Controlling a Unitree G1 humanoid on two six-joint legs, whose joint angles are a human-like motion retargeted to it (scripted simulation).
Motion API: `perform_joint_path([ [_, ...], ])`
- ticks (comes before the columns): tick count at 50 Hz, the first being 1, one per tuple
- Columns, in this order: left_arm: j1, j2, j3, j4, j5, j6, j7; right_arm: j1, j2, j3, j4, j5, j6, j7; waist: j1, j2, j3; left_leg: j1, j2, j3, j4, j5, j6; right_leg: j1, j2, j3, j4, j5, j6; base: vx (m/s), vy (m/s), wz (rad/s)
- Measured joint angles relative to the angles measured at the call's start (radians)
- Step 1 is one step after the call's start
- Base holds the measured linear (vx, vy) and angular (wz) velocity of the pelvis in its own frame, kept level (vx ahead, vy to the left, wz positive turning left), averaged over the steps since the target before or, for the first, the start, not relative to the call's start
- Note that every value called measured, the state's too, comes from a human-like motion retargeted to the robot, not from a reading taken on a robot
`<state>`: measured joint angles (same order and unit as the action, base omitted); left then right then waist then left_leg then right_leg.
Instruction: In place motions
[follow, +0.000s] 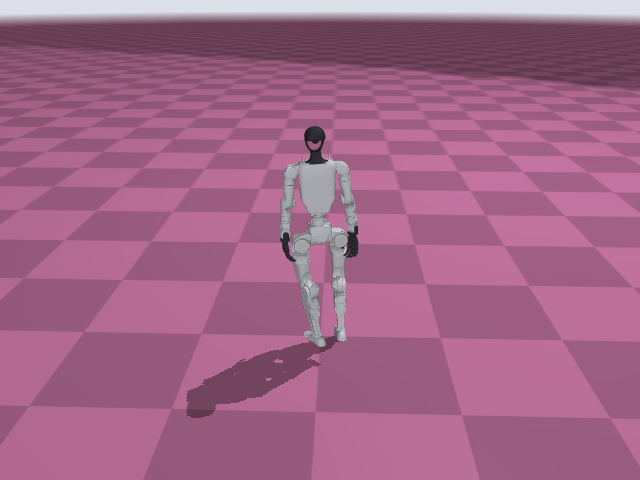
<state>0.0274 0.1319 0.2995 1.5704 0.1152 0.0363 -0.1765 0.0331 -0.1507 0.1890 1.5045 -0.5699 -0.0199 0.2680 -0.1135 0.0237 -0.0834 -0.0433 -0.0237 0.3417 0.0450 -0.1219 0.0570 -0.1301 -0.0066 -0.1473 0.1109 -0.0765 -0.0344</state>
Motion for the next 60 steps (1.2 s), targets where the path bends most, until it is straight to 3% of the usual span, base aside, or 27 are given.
perform_joint_path([
  [10, 0.024, -0.006, 0.018, 0.031, 0.001, 0.001, -0.003, -0.011, 0.005, 0.002, -0.019, 0.019, -0.002, 0.007, -0.094, 0.023, -0.003, 0.013, 0.012, -0.038, 0.0, -0.003, -0.008, 0.004, 0.018, -0.045, -0.014, 0.013, -0.014, 0.02, 0.0, 0.17],
  [30, -0.002, -0.016, -0.003, -0.02, -0.014, -0.001, -0.004, 0.008, -0.006, -0.012, 0.023, 0.017, 0.012, -0.008, -0.077, 0.028, -0.012, 0.029, 0.035, 0.009, 0.007, -0.007, -0.03, 0.036, 0.038, -0.003, -0.052, 0.021, -0.012, 0.01, 0.01, -0.11],
  [42, 0.017, -0.009, 0.001, -0.053, -0.005, 0.001, -0.007, 0.005, -0.015, 0.01, -0.004, 0.028, 0.004, 0.001, -0.047, 0.03, -0.01, 0.003, 0.047, -0.022, 0.026, 0.003, -0.041, 0.037, 0.042, -0.03, -0.05, 0.02, -0.041, -0.01, 0.01, 0.1],
  [60, 0.025, -0.002, 0.039, -0.028, -0.008, 0.005, -0.01, -0.006, -0.051, 0.022, -0.001, 0.016, -0.009, -0.012, 0.096, -0.041, 0.024, -0.19, -0.047, -0.283, 0.145, 0.068, -0.032, 0.111, -0.054, -0.316, -0.095, -0.038, -0.046, -0.06, 0.08, 1.09],
])
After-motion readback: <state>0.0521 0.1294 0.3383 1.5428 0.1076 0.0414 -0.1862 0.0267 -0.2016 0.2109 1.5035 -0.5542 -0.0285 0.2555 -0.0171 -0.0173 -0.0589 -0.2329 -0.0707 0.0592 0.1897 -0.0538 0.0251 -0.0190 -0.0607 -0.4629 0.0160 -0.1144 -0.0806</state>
